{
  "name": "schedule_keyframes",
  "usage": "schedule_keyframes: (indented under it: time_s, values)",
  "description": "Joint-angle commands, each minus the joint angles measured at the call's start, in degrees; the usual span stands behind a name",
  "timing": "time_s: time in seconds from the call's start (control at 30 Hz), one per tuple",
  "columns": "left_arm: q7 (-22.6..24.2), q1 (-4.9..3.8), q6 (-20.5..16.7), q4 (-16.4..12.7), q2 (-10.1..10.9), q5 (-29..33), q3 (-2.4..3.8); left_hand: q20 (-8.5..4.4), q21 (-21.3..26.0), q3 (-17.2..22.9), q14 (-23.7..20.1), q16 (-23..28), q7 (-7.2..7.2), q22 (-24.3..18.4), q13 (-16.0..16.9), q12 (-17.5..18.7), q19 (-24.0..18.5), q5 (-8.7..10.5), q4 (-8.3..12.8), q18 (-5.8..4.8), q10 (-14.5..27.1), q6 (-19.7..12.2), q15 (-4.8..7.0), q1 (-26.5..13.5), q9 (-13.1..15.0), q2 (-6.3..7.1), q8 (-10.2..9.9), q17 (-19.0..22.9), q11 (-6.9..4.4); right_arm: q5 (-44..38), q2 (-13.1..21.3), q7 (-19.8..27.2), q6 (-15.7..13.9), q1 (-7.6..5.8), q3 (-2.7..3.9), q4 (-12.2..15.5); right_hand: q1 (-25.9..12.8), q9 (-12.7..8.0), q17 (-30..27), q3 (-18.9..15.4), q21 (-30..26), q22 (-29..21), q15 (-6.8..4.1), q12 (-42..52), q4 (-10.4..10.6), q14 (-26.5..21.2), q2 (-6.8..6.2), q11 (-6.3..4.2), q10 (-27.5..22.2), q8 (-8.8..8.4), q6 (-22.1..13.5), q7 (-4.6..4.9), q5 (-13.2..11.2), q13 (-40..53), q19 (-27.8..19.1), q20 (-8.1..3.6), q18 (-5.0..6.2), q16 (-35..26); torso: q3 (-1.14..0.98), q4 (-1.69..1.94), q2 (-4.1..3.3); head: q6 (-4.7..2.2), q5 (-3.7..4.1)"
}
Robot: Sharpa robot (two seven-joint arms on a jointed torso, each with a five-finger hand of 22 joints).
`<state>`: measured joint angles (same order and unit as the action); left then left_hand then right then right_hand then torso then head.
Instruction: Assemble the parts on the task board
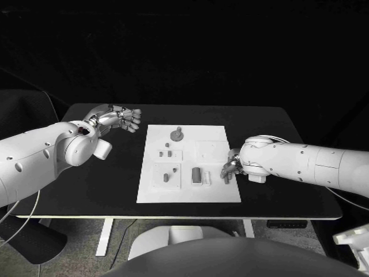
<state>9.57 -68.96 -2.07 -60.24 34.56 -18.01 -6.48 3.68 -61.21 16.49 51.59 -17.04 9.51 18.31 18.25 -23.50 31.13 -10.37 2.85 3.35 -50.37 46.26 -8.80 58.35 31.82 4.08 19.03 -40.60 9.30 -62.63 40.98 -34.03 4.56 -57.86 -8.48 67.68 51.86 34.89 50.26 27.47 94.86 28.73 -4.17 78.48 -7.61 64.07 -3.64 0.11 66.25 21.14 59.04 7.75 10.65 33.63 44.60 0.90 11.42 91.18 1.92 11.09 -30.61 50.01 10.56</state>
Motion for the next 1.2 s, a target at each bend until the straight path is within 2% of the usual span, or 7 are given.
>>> schedule_keyframes:
  time_s: [0.03, 0.13, 0.33, 0.5, 0.63, 0.97, 1.2]
  values:
    - [0.37, -0.08, 0.46, -0.11, -0.10, -0.15, 0.05, 0.05, 0.37, -0.49, -0.32, 0.35, -0.08, 0.08, 0.08, 0.35, -0.45, -0.17, -0.02, -0.37, 0.04, 0.05, 0.07, -0.55, -0.08, -0.17, -0.23, 0.09, -0.03, -2.00, -0.33, -0.16, 2.26, 0.44, -0.35, -0.25, 1.14, 0.09, 0.05, 0.63, 5.61, 0.04, -0.24, 0.00, -0.16, -0.13, 0.16, -0.25, -0.29, -0.42, -0.12, 0.24, 0.34, 0.10, -0.28, -0.10, 1.02, -0.18, 0.02, -0.02, 0.02, -0.01, 0.02]
    - [0.35, -0.08, 0.47, -0.17, -0.08, -0.15, 0.05, 0.05, 0.38, -0.49, -0.32, 0.35, -0.08, 0.08, 0.08, 0.36, -0.45, -0.17, -0.02, -0.37, 0.04, 0.05, 0.07, -0.56, -0.08, -0.17, -0.23, 0.10, -0.03, -4.35, -0.55, -0.32, 3.69, 0.47, -0.38, -0.19, 2.57, 0.13, 0.06, 1.44, 5.62, 0.07, -0.24, 0.01, -0.47, -0.20, 0.54, -0.25, -0.35, -0.48, -0.19, 0.26, 0.58, 0.13, -0.36, -0.09, 1.05, -0.17, 0.03, -0.03, 0.01, -0.01, 0.03]
    - [0.21, -0.08, 0.48, -0.22, -0.01, -0.15, 0.05, 0.05, 0.38, -0.50, -0.32, 0.35, -0.08, 0.08, 0.08, 0.36, -0.46, -0.17, -0.03, -0.38, 0.03, 0.05, 0.07, -0.57, -0.08, -0.18, -0.24, 0.10, -0.03, -6.66, -0.63, -0.48, 4.54, 0.60, -0.43, -0.46, 4.48, 0.08, 0.03, 2.14, 5.50, 0.06, -0.18, -0.16, -0.79, -0.55, -0.02, -0.14, -0.81, -0.79, -0.72, 0.36, 0.64, 0.11, -0.71, -0.05, 1.02, -0.30, 0.00, -0.06, 0.02, -0.01, 0.11]
    - [0.19, -0.09, 0.47, -0.24, 0.00, -0.15, 0.05, 0.05, 0.39, -0.51, -0.33, 0.34, -0.08, 0.09, 0.08, 0.36, -0.47, -0.17, -0.03, -0.38, 0.03, 0.04, 0.07, -0.59, -0.08, -0.19, -0.24, 0.11, -0.03, -6.69, -0.66, -0.26, 3.73, 0.65, -0.46, -0.62, 5.84, 0.00, 0.03, 2.27, 5.44, 0.08, -0.08, -0.24, -0.81, -0.86, -1.40, -0.01, -1.17, -1.11, -1.29, 0.48, 0.58, 0.13, -1.00, 0.02, 0.94, -0.38, 0.00, -0.08, 0.02, -0.01, 0.15]
    - [0.18, -0.09, 0.46, -0.22, -0.03, -0.15, 0.05, 0.05, 0.39, -0.51, -0.33, 0.34, -0.08, 0.09, 0.08, 0.36, -0.47, -0.17, -0.04, -0.38, 0.03, 0.04, 0.07, -0.59, -0.09, -0.19, -0.24, 0.11, -0.03, -6.93, -0.66, -0.15, 2.56, 0.66, -0.46, -0.54, 6.30, -0.01, 0.03, 2.40, 5.45, 0.09, -0.07, -0.22, -0.80, -0.88, -1.50, 0.00, -1.20, -1.17, -1.38, 0.49, 0.65, 0.15, -1.01, 0.02, 0.94, -0.37, -0.01, -0.06, 0.00, -0.01, 0.21]
    - [0.07, -0.09, 0.62, -0.21, 0.02, -0.15, 0.05, 0.05, 0.40, -0.53, -0.34, 0.34, -0.08, 0.09, 0.09, 0.37, -0.48, -0.17, -0.05, -0.39, 0.02, 0.03, 0.07, -0.62, -0.09, -0.20, -0.25, 0.12, -0.03, -3.23, -0.21, 0.30, -1.64, 0.67, -0.46, 0.33, 9.77, 0.20, 0.10, 4.96, 5.71, 0.25, -0.05, 0.29, -0.48, -0.33, 0.22, -0.12, -0.48, -0.81, -0.55, 0.36, 1.74, 0.40, -0.55, 0.12, 0.99, 0.00, -0.02, -0.05, 0.01, -0.01, 0.30]
    - [-0.10, -0.09, 0.68, -0.17, 0.05, -0.15, 0.05, 0.05, 0.40, -0.54, -0.34, 0.34, -0.08, 0.09, 0.09, 0.37, -0.49, -0.17, -0.05, -0.39, 0.02, 0.02, 0.07, -0.63, -0.09, -0.20, -0.26, 0.13, -0.03, 1.23, 1.27, 0.64, -3.75, 0.65, -0.43, 2.92, 10.09, 0.32, 0.11, 5.95, 5.86, 0.32, -0.08, 0.46, -0.20, 0.15, 0.74, -0.21, 0.05, -0.50, 0.18, 0.23, 2.29, 0.45, -0.23, 0.21, 0.99, 0.18, -0.01, -0.07, 0.01, -0.01, 0.23]
